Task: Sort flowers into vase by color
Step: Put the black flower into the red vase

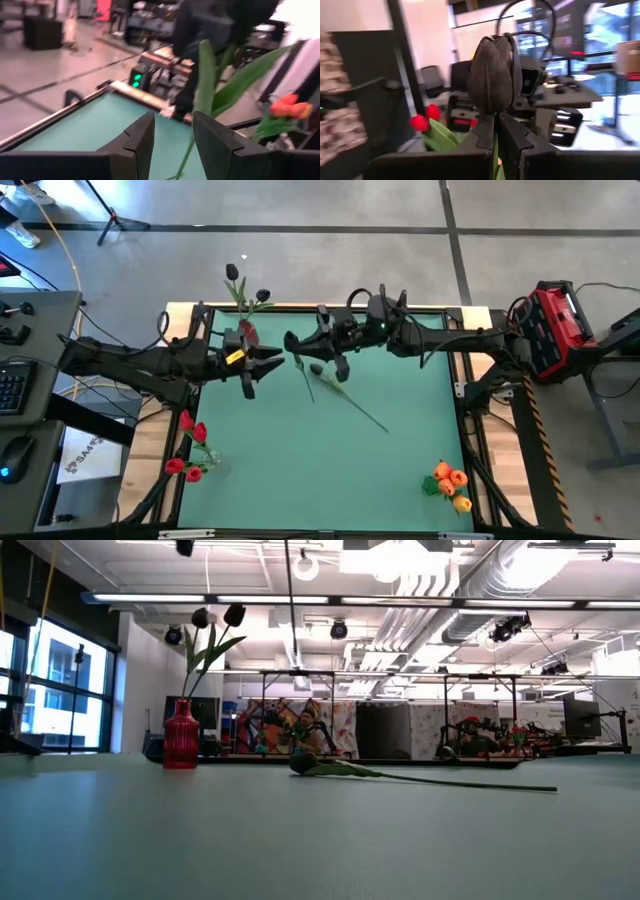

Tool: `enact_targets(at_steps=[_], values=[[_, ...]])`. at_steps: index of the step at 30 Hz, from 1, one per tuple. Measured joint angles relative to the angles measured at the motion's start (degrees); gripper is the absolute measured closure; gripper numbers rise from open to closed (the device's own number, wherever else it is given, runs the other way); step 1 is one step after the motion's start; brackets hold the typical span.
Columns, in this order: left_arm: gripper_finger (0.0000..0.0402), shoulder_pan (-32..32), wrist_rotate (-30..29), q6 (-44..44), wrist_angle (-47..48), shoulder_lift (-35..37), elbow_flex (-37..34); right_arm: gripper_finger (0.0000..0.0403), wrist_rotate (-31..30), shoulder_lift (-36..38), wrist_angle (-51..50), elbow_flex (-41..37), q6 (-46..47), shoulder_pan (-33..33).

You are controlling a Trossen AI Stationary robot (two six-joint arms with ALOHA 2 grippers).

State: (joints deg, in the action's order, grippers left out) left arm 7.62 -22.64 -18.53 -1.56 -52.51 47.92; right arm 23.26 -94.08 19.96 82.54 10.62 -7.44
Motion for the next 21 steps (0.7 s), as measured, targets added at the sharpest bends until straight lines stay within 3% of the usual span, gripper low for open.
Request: enact_targets(at_steps=[3, 7, 10, 21], values=[[0.028, 0.0, 3.2, 2.1, -5.4, -1.4, 0.0, 0.0403, 4.8, 0.0, 0.0, 0.0, 1.1, -1.1], [0.028, 0.0, 7.0, 3.8, -9.8, -4.0, 0.0, 0.0403, 2.6, 0.0, 0.6, 0.0, 1.1, -1.3], [0.028, 0.0, 7.1, 1.0, -9.9, -6.5, 0.0, 0.0403, -0.2, 0.0, 3.8, 0.0, 1.7, -1.3], [0.0282, 0.0, 5.1, -0.7, -13.8, -11.1, 0.0, 0.0403, -1.0, 0.0, 6.6, 0.0, 3.5, -1.2]])
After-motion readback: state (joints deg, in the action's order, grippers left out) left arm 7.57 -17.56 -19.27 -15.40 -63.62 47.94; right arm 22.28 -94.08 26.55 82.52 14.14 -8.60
